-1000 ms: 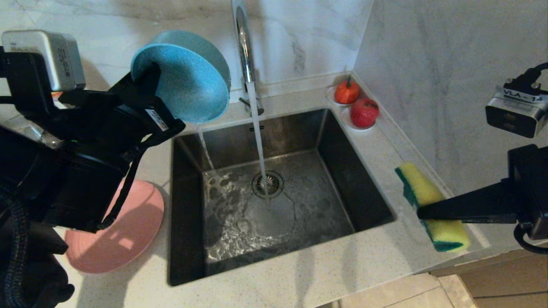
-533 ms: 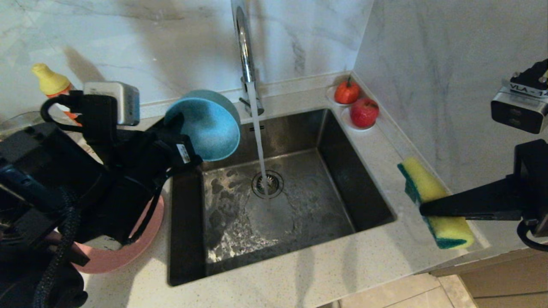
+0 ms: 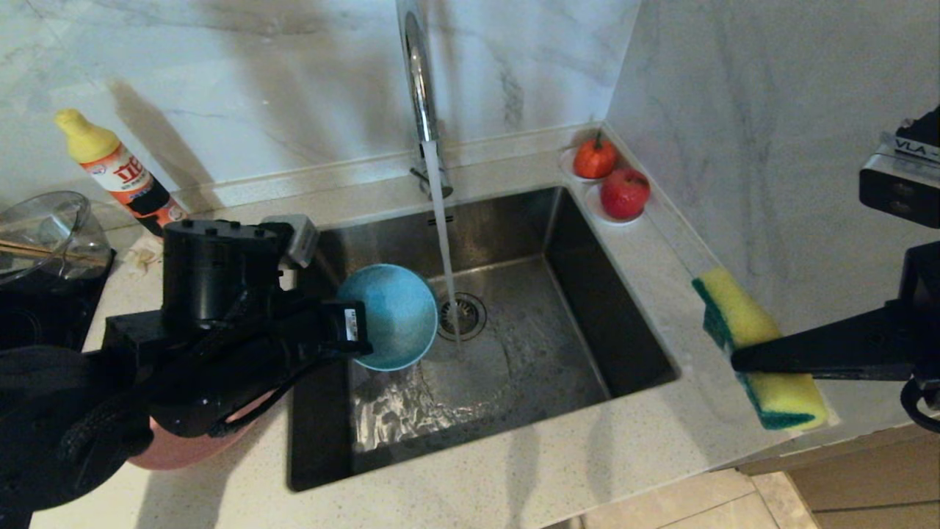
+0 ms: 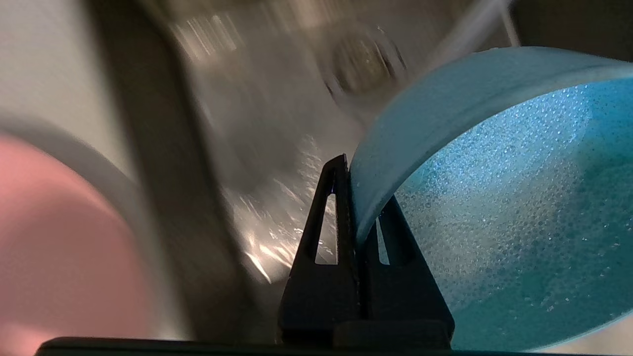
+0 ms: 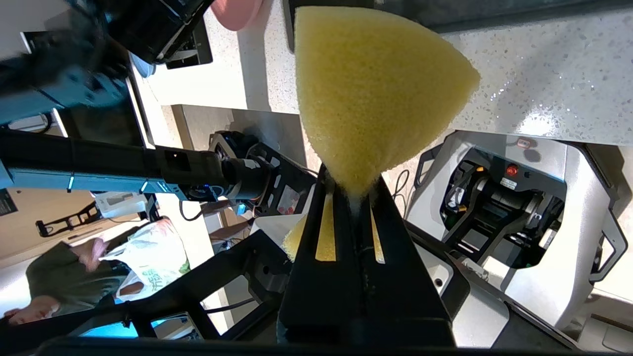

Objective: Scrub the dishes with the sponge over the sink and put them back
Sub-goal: Place the bowl on the table

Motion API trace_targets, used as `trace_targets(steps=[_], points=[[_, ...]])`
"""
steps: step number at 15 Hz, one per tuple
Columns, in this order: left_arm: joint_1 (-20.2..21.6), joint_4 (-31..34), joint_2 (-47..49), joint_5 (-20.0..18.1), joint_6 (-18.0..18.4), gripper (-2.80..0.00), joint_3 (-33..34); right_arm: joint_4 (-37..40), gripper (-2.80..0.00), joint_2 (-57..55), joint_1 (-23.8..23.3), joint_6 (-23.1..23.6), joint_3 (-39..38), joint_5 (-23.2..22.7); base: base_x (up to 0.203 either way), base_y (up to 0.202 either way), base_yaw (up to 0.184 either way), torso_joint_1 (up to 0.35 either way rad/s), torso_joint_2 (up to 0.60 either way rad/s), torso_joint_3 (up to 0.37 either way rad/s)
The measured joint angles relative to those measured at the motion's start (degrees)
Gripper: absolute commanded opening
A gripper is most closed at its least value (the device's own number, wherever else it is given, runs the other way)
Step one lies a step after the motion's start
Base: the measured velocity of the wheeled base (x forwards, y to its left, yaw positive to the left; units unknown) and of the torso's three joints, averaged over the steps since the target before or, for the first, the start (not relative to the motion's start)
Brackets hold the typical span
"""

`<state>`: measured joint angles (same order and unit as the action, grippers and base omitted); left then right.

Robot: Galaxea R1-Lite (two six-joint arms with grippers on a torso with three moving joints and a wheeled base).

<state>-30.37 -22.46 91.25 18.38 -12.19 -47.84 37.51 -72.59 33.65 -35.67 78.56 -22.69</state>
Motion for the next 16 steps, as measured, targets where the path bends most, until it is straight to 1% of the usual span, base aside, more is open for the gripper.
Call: trace_targets(steps=[2,3,4,5,8,9,12,14,16], points=[[-0.02,10.18,2.35,-3.16,-7.76,-2.8,-6.22,0.02,-2.8,0.0,0.0,0.0,-0.26,-0.02,0.0,0.0,0.0,0.0,0.0,0.0],[-0.02,13.36,4.26,-3.68,-11.29,-2.8,-8.9,0.06,-2.8,0.05,0.0,0.01,-0.44,-0.01,0.0,0.0,0.0,0.0,0.0,0.0],[-0.02,14.83,6.31,-3.89,-14.14,-2.8,-11.14,-0.02,-2.8,0.09,0.0,0.01,-0.66,-0.02,0.0,0.0,0.0,0.0,0.0,0.0],[-0.02,15.35,8.46,-4.04,-16.41,-2.8,-13.11,-0.1,-2.8,0.11,0.0,0.01,-0.77,0.01,0.0,0.0,0.0,0.0,0.0,0.0],[-0.03,15.68,14.15,-3.98,-21.3,-2.8,-17.56,-0.02,-2.8,0.29,-0.24,0.19,-1.08,-0.02,0.0,0.0,0.0,0.0,0.0,0.0],[-0.05,15.63,15.89,-3.8,-23.46,-2.8,-19.1,-0.03,-2.8,0.38,-0.27,0.19,-1.14,-0.01,0.0,0.0,0.0,0.0,0.0,0.0],[-0.03,14.89,19.49,-3.43,-29.37,-2.8,-21.64,-0.16,-2.8,0.74,-0.35,0.26,-1.78,-0.02,0.0,0.0,0.0,0.0,0.0,0.0],[0.35,14.87,20.65,-3.32,-32.4,-2.8,-23.41,-0.38,-2.8,0.9,-0.35,0.27,-2.27,-0.02,0.0,0.0,0.0,0.0,0.0,0.0],[0.82,14.86,21.19,-2.73,-33.86,-2.8,-24.51,-0.5,-2.8,1.01,-0.35,0.36,-2.65,-0.02,0.0,0.0,0.0,0.0,0.0,0.0]])
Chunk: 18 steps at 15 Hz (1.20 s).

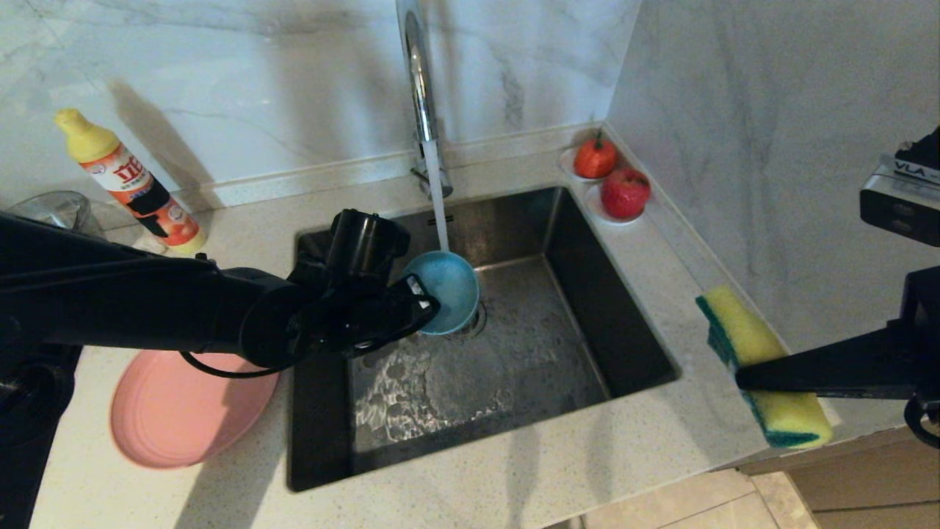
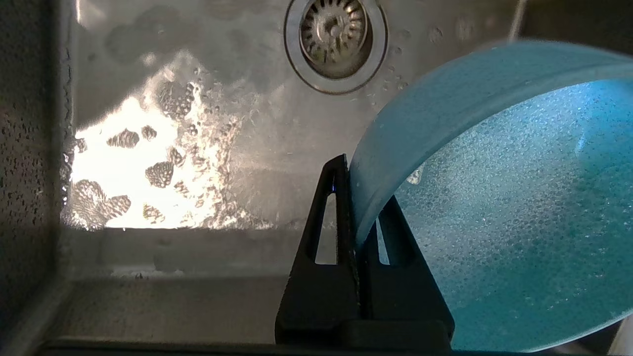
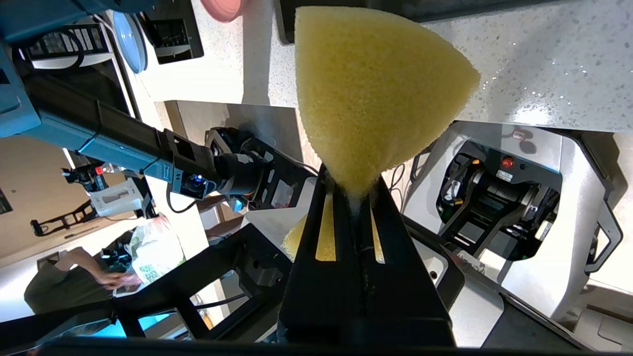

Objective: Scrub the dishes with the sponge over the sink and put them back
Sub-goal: Place the bowl on the table

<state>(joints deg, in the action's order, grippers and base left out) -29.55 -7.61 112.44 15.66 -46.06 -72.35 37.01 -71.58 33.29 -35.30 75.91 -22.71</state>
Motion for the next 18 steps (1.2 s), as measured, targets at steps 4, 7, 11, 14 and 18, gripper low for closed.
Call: trace_targets(steps=[4,7,11,14,18], points=[[1.77,0.62,1.82,1.26,-2.6,-2.8,-2.07,-0.05,-2.8,0.14,0.0,-0.05,-0.58,0.01,0.0,0.0,0.0,0.0,0.0,0.0],[2.44,0.78,3.49,1.78,-4.09,-2.8,-2.92,-0.22,-2.8,0.55,0.0,-0.04,-1.3,0.0,0.0,0.0,0.0,0.0,0.0,0.0],[2.59,0.23,0.3,3.45,-1.92,-2.8,0.38,-0.13,-2.8,0.94,-0.05,-0.02,-1.33,0.02,0.0,0.0,0.0,0.0,0.0,0.0],[3.04,-1.75,-6.36,5.58,4.53,-2.8,5.32,-0.13,-2.8,1.18,-0.09,-0.03,-1.33,-0.08,0.0,0.0,0.0,0.0,0.0,0.0],[4.11,-14.45,-17.54,8.02,17.89,-2.8,14.87,-0.08,-2.8,1.35,-0.06,-0.36,-1.44,-0.33,0.0,0.0,0.0,0.0,0.0,0.0]])
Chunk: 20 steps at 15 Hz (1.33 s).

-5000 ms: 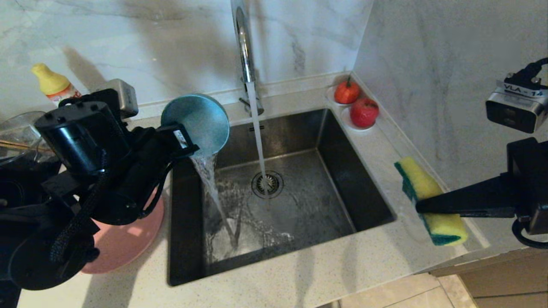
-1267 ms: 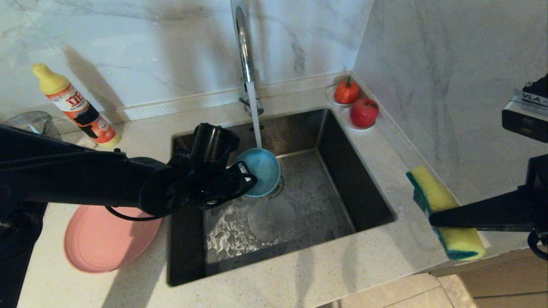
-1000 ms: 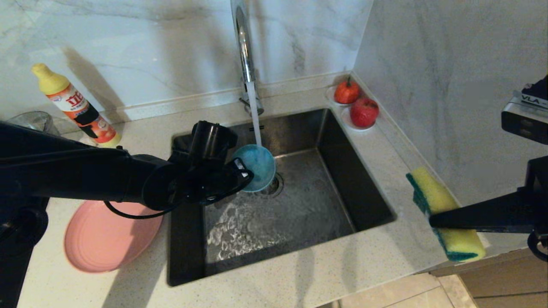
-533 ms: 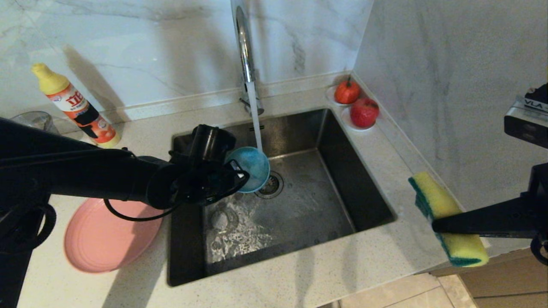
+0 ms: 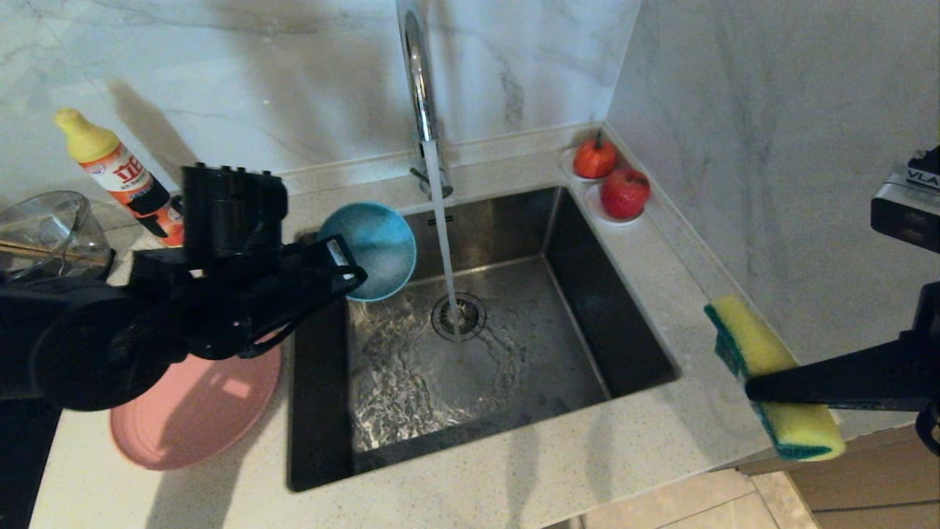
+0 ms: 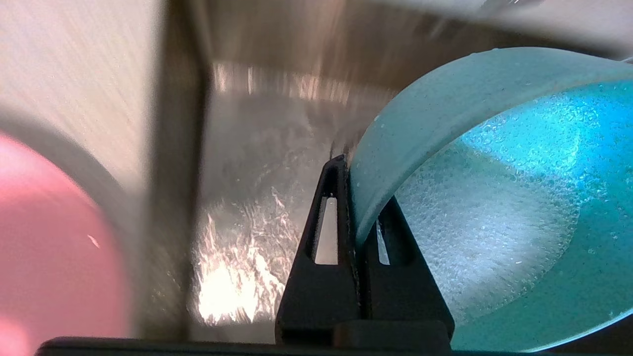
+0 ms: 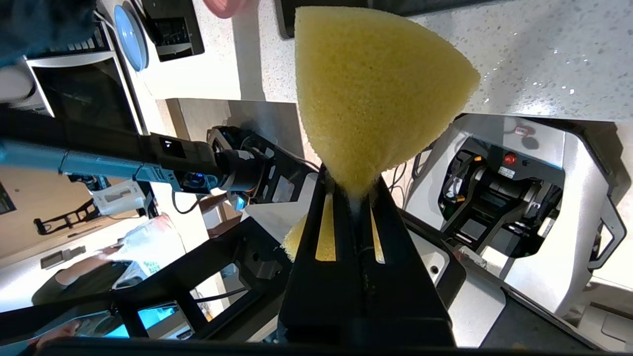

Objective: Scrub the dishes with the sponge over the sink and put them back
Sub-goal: Place the bowl on the table

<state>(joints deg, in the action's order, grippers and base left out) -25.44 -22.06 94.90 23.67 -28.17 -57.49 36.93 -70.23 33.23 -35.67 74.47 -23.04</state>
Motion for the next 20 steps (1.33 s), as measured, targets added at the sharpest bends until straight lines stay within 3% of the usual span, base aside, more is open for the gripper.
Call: trace_targets(steps=[7,10,15,20], points=[[0.24,-37.53,-7.93,-1.12,22.63,-2.8,14.75,0.12,-2.8,0.42,0.04,-0.14,0.0,0.06,0.0,0.0,0.0,0.0,0.0,0.0],[0.09,-48.52,-8.3,-3.54,31.43,-2.8,18.0,0.23,-2.8,0.2,0.04,-0.16,-0.05,0.14,0.0,0.0,0.0,0.0,0.0,0.0],[-0.02,-56.99,-8.41,-6.64,35.99,-2.8,20.28,0.23,-2.8,-0.24,0.06,-0.18,0.02,0.14,0.0,0.0,0.0,0.0,0.0,0.0],[-0.27,-61.1,-10.97,-10.46,43.27,-2.8,20.09,0.41,-2.8,-0.68,0.09,-0.16,0.25,0.33,0.0,0.0,0.0,0.0,0.0,0.0]])
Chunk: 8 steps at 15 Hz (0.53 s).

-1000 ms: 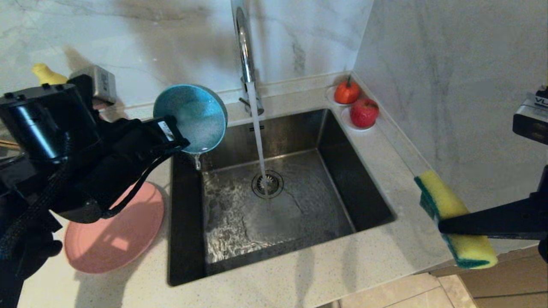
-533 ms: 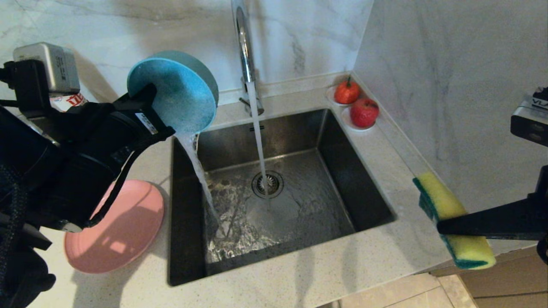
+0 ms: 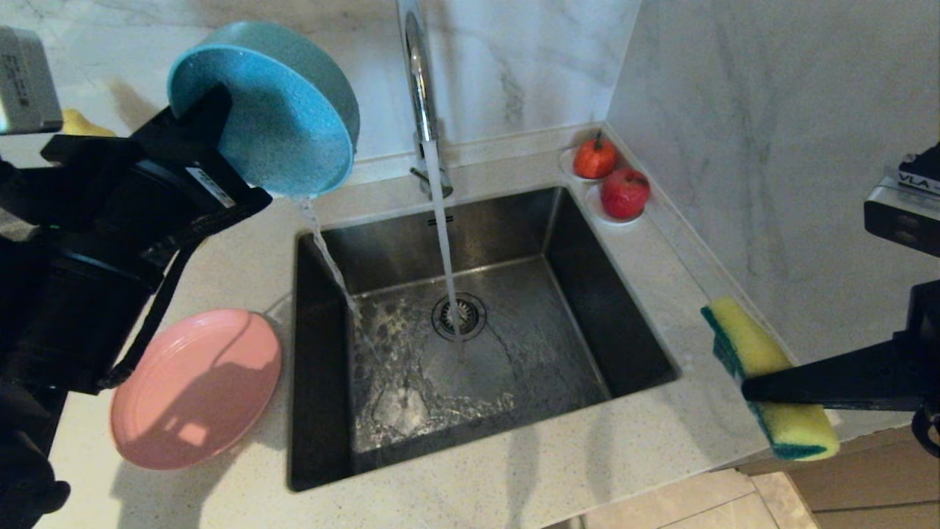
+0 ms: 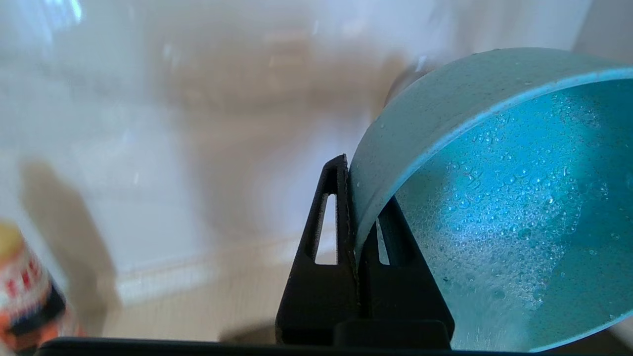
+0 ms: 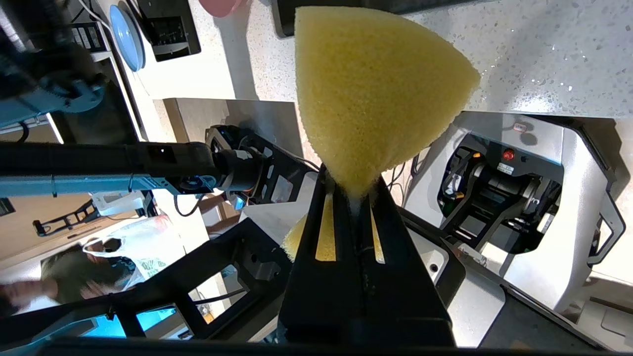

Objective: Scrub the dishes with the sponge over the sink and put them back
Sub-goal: Place the bowl on the table

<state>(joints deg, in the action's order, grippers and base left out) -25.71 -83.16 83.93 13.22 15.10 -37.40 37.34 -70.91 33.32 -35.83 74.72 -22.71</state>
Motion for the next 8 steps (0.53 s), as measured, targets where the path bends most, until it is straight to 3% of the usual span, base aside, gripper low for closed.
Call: trace_targets(steps=[8], points=[[-0.37,0.27,-4.69,-1.81,0.41,-2.8,0.25,0.09,-2.8,-0.3,-0.02,0.0,-0.22,-0.05,0.0,0.0,0.0,0.0,0.0,0.0]])
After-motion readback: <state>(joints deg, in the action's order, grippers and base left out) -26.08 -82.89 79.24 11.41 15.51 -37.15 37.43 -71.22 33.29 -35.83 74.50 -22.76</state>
